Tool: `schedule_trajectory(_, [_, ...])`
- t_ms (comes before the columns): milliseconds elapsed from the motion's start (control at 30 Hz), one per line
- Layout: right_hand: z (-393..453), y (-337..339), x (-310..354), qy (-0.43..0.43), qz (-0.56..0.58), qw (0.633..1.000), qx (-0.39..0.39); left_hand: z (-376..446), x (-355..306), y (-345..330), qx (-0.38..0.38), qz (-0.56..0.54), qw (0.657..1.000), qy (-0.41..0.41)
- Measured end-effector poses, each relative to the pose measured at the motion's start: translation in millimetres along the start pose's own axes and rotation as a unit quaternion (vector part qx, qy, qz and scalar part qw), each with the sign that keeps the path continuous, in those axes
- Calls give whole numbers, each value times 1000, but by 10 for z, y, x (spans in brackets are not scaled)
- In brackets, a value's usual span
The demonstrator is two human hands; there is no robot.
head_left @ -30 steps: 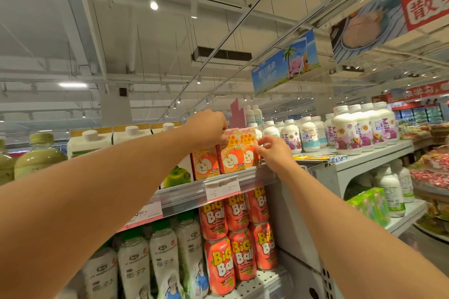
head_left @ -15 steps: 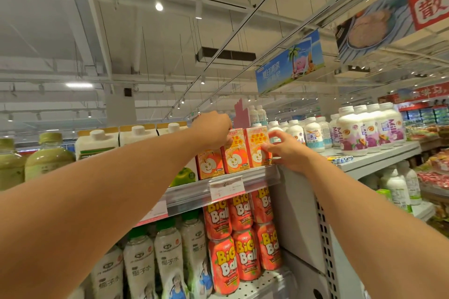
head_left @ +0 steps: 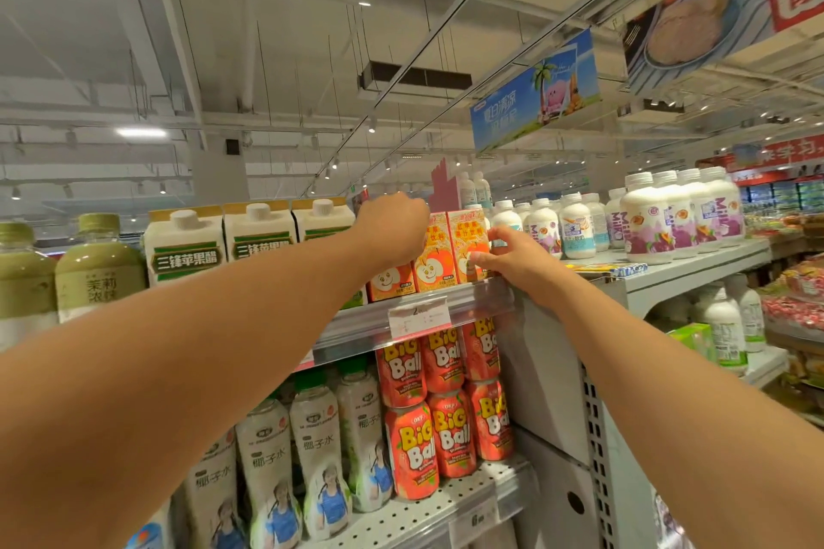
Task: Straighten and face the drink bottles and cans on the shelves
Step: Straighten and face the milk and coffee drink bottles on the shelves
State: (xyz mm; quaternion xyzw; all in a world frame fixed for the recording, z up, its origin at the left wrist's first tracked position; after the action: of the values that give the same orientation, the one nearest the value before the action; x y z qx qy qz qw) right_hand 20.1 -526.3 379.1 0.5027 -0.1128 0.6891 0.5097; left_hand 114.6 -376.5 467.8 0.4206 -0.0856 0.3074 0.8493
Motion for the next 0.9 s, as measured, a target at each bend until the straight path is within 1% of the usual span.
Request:
schedule_trajectory(67, [-111,-62,7,11,-51,999,1,-63,-51,32,-25,16,999,-23])
schedule_trajectory(100, [-177,-75,10,21,-75,997,-16,-107,-78,70,-45,25,998,-39])
schedule_trajectory(167, [-355,-35,43,44,-110,988,-104,-237,-102,165,-87,36,994,-61])
schedule_trajectory(233, [-609,8,123,83,-135,967,-201,-433,-74,236,-111,41,991,-70])
schedule_trajectory(267, [-744,-21,179,109,-150,956,-226,-554,-46,253,-117,45,989,-73])
schedule_trajectory(300, [-878,-91,245,136,-166,948,-233,-688,-9,259,-121,50,989,-75])
schedule_trajectory(367, [-1131,-315,374,182,-193,939,-217,-991,93,264,-122,51,989,-73])
schedule_trajectory(467, [-1499,-785,596,236,-225,932,-158,-1502,280,295,-122,38,990,-66])
schedule_trajectory(667, [-2082,-1779,1105,362,-300,881,-45,-2677,725,536,-170,13,985,-37])
schedule_trajectory(800, [-2265,-2250,1349,385,-323,864,-17,-3449,1204,519,-144,26,989,24])
schedule_trajectory(900, [-2282,-2518,1385,364,-344,866,-3,-4037,1669,504,-131,39,987,85])
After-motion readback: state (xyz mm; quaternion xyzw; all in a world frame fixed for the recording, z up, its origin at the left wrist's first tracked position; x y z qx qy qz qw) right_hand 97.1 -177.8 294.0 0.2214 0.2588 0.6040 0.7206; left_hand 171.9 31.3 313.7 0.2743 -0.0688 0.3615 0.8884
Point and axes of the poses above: each hand's wrist, its own z-axis towards the middle knuckle, its own y-axis out of the back of the hand, x = y × z, the point moved 8 cm from there along z, towards the middle knuckle, and after that the axes turned 2 degrees about -y, right-handed, at the moved point
